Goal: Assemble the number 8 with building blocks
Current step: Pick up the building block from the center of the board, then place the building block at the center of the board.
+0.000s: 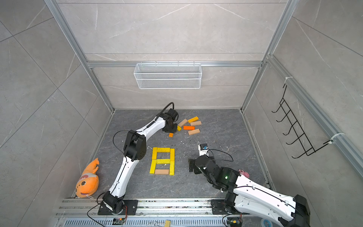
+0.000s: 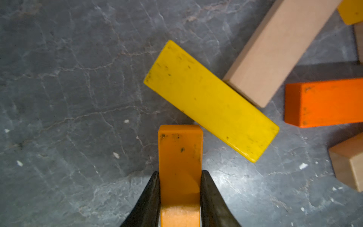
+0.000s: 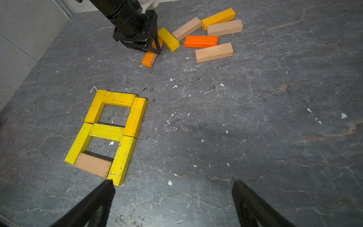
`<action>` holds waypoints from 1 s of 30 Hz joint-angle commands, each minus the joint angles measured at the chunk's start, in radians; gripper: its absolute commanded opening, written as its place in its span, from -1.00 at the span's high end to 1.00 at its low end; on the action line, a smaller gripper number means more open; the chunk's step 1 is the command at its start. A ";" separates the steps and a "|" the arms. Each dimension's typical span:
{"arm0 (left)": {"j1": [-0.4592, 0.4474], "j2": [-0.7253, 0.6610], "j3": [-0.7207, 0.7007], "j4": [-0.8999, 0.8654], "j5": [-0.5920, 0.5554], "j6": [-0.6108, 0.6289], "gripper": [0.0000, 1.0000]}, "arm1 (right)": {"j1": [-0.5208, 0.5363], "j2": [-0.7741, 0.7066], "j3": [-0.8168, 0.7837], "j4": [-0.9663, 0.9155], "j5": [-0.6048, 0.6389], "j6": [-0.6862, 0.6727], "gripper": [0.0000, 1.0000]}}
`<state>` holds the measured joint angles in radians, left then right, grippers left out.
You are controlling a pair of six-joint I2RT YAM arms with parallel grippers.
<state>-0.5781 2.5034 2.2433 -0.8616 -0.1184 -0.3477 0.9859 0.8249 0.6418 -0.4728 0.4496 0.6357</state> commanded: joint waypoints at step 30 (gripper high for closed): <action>-0.419 -0.430 -0.521 0.000 -0.211 -0.697 0.48 | -0.004 -0.287 0.070 -0.339 0.003 -0.027 -0.99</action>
<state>-0.9943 2.1197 1.7321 -0.8825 -0.3080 -0.9787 0.9859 0.5392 0.6922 -0.7792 0.4488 0.6235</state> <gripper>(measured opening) 0.307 0.997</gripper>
